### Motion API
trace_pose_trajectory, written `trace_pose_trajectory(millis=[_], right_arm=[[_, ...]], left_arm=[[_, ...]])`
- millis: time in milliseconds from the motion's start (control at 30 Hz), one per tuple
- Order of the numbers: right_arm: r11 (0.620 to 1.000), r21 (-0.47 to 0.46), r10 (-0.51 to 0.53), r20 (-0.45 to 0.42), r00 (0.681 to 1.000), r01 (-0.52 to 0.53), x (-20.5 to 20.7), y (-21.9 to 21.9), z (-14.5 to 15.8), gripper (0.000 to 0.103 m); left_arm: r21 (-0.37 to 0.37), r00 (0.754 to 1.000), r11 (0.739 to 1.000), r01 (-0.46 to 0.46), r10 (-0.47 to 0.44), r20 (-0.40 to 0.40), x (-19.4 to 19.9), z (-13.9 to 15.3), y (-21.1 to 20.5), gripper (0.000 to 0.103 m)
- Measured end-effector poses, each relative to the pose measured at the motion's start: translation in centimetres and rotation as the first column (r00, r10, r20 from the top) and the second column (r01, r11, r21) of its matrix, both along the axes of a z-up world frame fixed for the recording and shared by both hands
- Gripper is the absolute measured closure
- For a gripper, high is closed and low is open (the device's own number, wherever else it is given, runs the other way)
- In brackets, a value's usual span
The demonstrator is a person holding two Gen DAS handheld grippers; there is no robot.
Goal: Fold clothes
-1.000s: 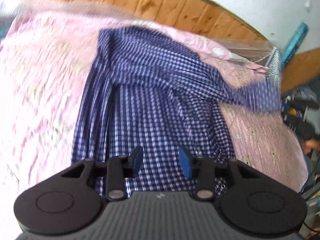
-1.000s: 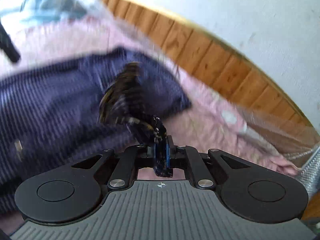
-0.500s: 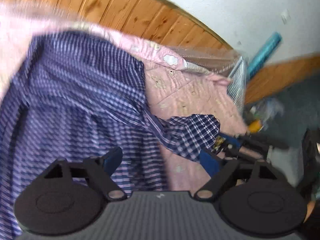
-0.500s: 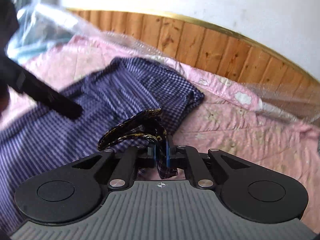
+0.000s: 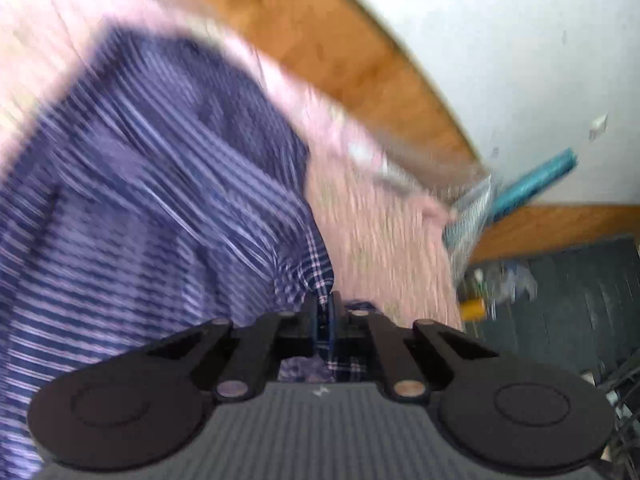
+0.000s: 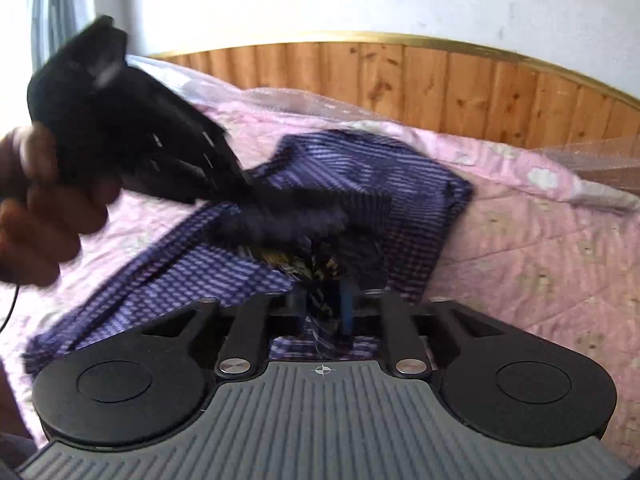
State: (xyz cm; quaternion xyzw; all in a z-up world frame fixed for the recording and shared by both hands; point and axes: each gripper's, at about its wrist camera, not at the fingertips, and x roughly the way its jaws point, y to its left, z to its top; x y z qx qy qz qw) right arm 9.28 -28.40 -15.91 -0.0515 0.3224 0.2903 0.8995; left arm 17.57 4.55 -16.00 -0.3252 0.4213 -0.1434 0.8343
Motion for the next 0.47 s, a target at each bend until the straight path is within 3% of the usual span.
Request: trace_pose_trajectory(millis=[67, 167, 333, 467], right_arm=[[0.999, 0.019, 0.035, -0.024, 0.999, -0.035, -0.2, 0.5, -0.2, 0.058], [0.998, -0.022, 0.058, -0.097, 0.994, -0.06, 0.3, 2.2, -2.2, 0.057], [0.987, -0.137, 0.062, -0.194, 0.979, -0.089, 3.1, 5.8, -5.0, 0.057], [0.981, -0.164, 0.08, -0.17, 0.982, -0.108, 7.4, 8.2, -4.4, 0.05]], left_arm=[[0.075, 0.997, 0.995, -0.062, 0.065, -0.034, -2.5, 0.0, 4.7, 0.098], [0.112, 0.976, 0.986, -0.125, 0.143, -0.165, -5.8, -3.6, 9.2, 0.099], [0.096, 0.964, 0.981, -0.17, 0.186, -0.189, -9.0, -6.3, 9.8, 0.101], [0.08, 0.955, 0.976, -0.205, 0.217, -0.201, -11.5, -8.4, 10.1, 0.101]])
